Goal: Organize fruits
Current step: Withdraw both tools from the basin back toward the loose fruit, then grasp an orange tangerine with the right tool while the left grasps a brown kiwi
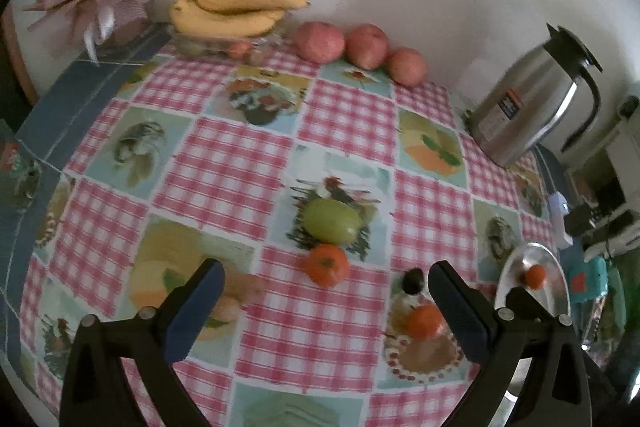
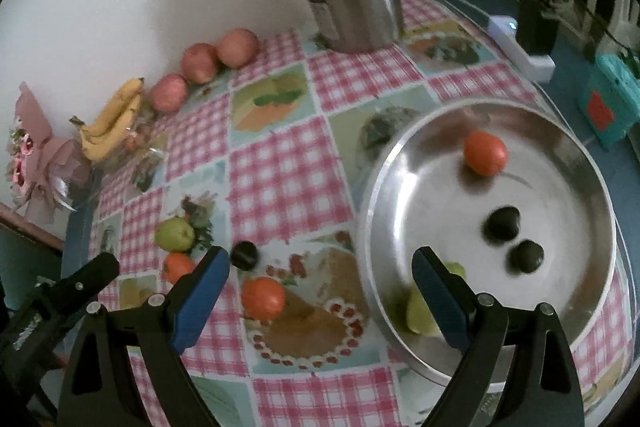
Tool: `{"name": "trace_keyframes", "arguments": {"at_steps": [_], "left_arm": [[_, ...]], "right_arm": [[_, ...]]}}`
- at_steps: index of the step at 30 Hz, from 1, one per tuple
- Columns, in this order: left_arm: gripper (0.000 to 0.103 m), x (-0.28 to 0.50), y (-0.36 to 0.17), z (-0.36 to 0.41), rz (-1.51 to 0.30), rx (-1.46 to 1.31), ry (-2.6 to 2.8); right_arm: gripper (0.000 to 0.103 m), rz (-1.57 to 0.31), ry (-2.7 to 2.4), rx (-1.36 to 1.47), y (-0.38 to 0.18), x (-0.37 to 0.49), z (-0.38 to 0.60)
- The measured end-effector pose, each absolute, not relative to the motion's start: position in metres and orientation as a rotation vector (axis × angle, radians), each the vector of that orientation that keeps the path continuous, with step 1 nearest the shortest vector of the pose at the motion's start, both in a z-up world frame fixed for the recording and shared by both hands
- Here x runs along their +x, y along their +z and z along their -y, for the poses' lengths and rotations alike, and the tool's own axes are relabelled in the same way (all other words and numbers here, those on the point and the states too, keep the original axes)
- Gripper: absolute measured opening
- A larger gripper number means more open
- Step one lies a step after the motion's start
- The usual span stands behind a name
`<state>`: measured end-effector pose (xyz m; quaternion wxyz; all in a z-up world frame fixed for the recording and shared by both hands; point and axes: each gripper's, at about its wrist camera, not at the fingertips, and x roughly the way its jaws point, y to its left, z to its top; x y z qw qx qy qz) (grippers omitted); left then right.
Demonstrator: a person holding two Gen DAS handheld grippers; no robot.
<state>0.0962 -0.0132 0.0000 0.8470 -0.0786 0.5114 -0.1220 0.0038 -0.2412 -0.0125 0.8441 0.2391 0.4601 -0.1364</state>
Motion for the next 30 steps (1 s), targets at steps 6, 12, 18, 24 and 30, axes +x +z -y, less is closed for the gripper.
{"name": "trace_keyframes", "arguments": {"at_steps": [6, 12, 18, 24, 30], "left_arm": [[0.102, 0.102, 0.001, -0.019, -1.057, -0.225, -0.188], [0.102, 0.108, -0.005, -0.048, -1.065, -0.308, -0.148], [0.099, 0.111, -0.024, -0.057, -1.128, -0.310, -0.118], [0.089, 0.113, -0.058, -0.049, -1.249, -0.282, -0.124], [0.089, 0.108, -0.075, -0.026, -1.316, -0.183, -0.185]], "right_arm": [[0.093, -0.947, -0.251, 0.434, -0.006, 0.014, 0.219], [0.093, -0.962, -0.208, 0.383, -0.010, 0.025, 0.198], [0.093, -0.984, -0.149, 0.355, -0.016, 0.034, 0.179], [0.093, -1.047, -0.131, 0.342, -0.033, 0.041, 0.172], [0.093, -1.143, -0.150, 0.348, -0.058, 0.044, 0.176]]}}
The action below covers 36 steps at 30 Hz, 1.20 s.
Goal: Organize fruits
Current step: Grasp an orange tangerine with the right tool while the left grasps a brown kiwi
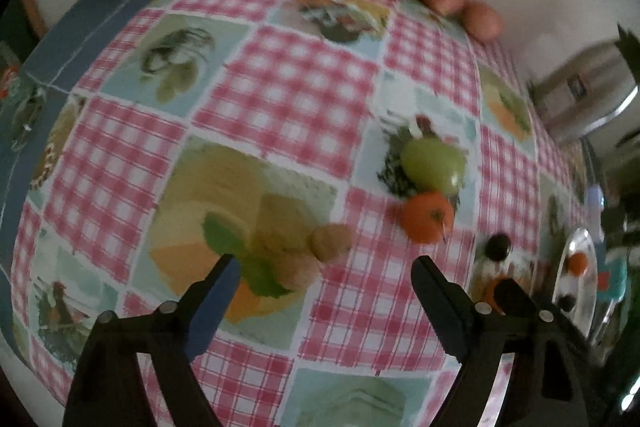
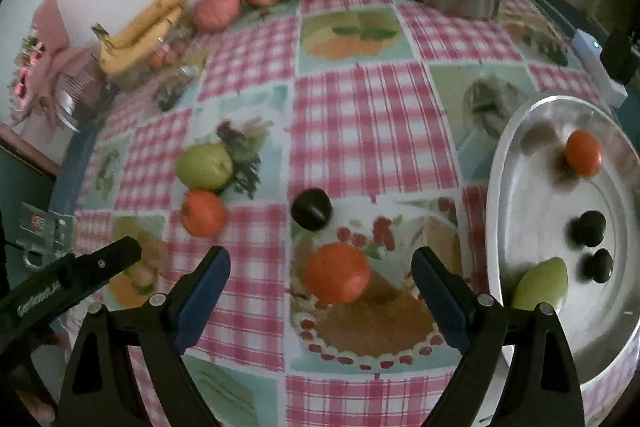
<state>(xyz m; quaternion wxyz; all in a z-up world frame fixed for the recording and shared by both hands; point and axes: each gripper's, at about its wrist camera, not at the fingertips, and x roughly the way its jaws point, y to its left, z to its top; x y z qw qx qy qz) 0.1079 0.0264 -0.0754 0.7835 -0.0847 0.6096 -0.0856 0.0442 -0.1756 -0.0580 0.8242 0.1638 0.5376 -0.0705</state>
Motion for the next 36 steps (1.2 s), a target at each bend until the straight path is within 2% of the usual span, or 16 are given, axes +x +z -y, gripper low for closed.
{"name": "trace_keyframes", "arguments": {"at_steps": [3, 7, 9, 10, 18, 21, 28, 36], "left_arm": [[0.089, 0.107, -0.082, -0.020, -1.335, -0.123, -0.187], [0.085, 0.105, -0.093, -0.012, -1.363, -0.018, -0.176], [0.074, 0.104, -0.100, -0.007, -1.380, 0.028, -0.168], [0.073, 0.102, -0.102, -0.005, -1.381, 0.038, -0.169], [0.036, 0.104, -0.100, -0.004, -1.373, 0.038, -0.169], [0.029, 0.106, -0.096, -0.009, -1.365, 0.032, -0.172], [0.029, 0.106, -0.082, -0.009, -1.343, 0.022, -0.195], [0.029, 0.104, -0.041, -0.015, -1.256, -0.018, -0.210]], "right_arm": [[0.091, -1.176, -0.154, 0.338, -0.067, 0.045, 0.175], [0.081, -1.219, -0.165, 0.324, -0.078, 0.047, 0.176], [0.076, -1.221, -0.172, 0.308, -0.078, 0.048, 0.175], [0.071, -1.221, -0.169, 0.307, -0.077, 0.048, 0.175], [0.045, -1.223, -0.150, 0.313, -0.074, 0.047, 0.174], [0.038, -1.226, -0.150, 0.318, -0.075, 0.047, 0.175], [0.037, -1.231, -0.141, 0.350, -0.075, 0.046, 0.176], [0.037, -1.193, -0.133, 0.388, -0.058, 0.040, 0.179]]}}
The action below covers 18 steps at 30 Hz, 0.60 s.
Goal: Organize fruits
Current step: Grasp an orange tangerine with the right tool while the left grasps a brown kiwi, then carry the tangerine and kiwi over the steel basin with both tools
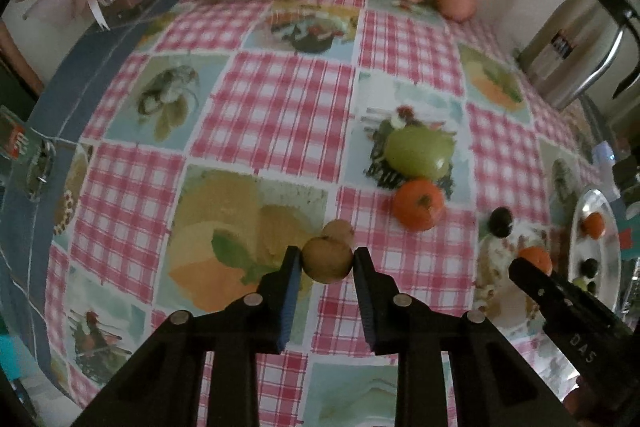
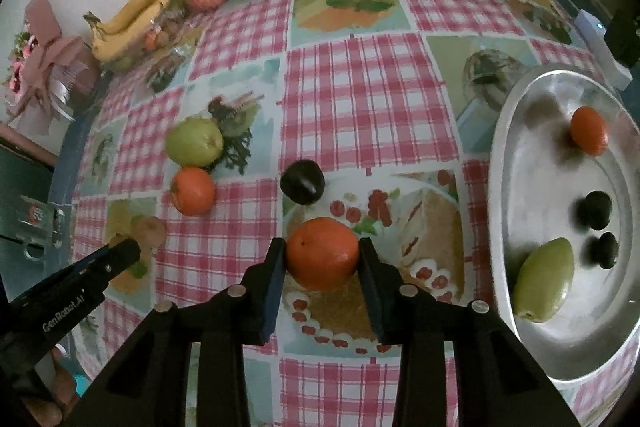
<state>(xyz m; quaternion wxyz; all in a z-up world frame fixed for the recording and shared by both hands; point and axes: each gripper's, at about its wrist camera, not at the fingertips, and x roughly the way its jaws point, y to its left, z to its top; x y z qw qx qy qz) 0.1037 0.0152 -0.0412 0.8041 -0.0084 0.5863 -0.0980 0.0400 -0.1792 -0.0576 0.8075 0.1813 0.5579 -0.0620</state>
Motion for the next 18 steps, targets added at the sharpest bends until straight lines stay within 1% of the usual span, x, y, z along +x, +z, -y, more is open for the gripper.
{"name": "trace_keyframes", "arguments": {"at_steps": [4, 10, 18], "left_arm": [[0.029, 0.102, -0.019, -0.017, -1.206, -0.042, -0.221], [0.029, 0.094, -0.003, -0.012, -1.147, -0.070, -0.238], [0.029, 0.090, 0.006, 0.004, -1.116, -0.066, -0.278]], "right_arm": [[0.037, -1.129, -0.122, 0.397, -0.037, 0.034, 0.181], [0.037, -1.055, -0.135, 0.399, -0.012, 0.025, 0.185], [0.037, -1.058, -0.173, 0.397, -0.013, 0.021, 0.194]]}}
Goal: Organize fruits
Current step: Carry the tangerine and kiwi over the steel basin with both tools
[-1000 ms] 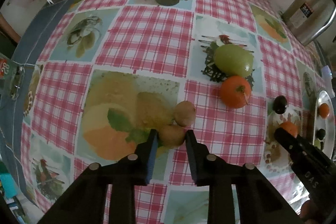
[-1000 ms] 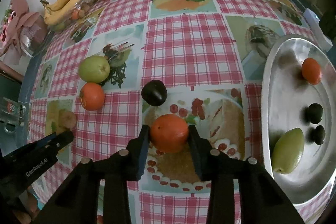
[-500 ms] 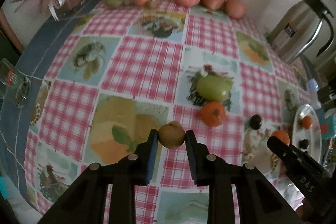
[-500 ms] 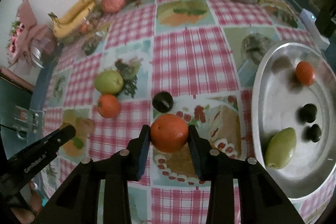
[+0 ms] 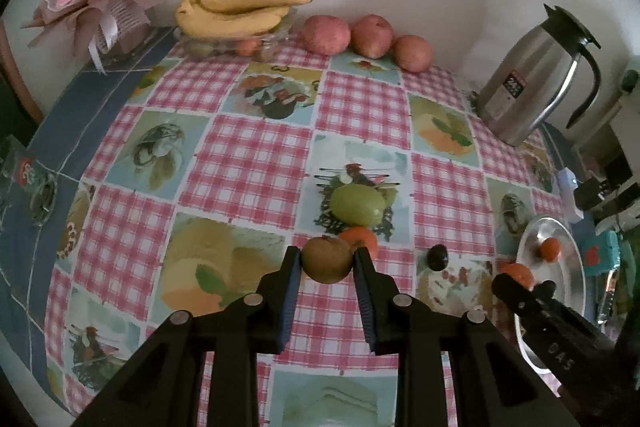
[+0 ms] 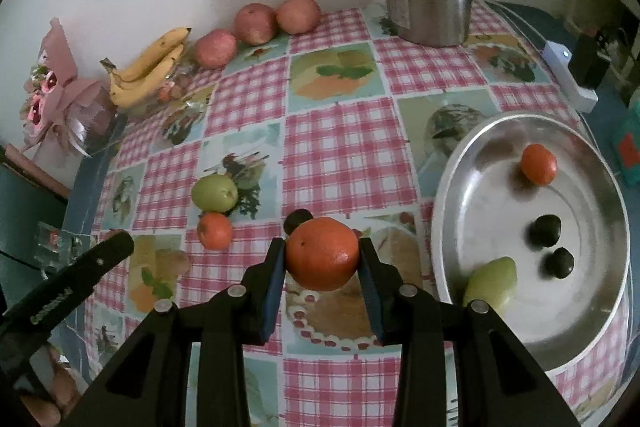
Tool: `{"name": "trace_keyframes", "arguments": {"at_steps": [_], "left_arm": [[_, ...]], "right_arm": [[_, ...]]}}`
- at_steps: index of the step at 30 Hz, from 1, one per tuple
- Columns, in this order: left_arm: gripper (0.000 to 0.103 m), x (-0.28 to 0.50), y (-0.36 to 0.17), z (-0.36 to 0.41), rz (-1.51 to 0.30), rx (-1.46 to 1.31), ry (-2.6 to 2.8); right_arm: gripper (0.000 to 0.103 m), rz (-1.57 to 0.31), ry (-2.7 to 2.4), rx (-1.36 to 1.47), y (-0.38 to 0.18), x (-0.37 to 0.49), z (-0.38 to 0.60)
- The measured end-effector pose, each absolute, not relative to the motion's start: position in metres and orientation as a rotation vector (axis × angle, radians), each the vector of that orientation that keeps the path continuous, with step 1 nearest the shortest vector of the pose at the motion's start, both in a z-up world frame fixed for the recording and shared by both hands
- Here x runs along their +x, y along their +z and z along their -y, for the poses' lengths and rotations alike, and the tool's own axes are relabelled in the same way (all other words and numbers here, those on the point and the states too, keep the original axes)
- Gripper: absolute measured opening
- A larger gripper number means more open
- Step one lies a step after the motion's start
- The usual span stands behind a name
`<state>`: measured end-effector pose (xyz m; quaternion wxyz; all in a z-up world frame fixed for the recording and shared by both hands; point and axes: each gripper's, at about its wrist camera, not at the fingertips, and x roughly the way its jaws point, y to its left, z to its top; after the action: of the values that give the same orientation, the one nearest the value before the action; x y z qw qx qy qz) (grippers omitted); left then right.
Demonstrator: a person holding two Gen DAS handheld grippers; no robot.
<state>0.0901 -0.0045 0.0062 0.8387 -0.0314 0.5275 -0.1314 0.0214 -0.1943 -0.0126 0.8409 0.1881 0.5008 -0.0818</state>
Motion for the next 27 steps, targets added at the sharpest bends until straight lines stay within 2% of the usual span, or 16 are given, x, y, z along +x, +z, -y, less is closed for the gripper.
{"name": "trace_keyframes", "arguments": {"at_steps": [11, 27], "left_arm": [[0.029, 0.079, 0.003, 0.041, -1.123, -0.037, -0.352], [0.029, 0.037, 0.001, 0.146, -1.114, 0.109, -0.614]], "right_arm": [[0.037, -1.063, -0.293, 0.462, -0.018, 0.006, 0.233], [0.037, -0.984, -0.558, 0.602, -0.011, -0.039, 0.318]]}}
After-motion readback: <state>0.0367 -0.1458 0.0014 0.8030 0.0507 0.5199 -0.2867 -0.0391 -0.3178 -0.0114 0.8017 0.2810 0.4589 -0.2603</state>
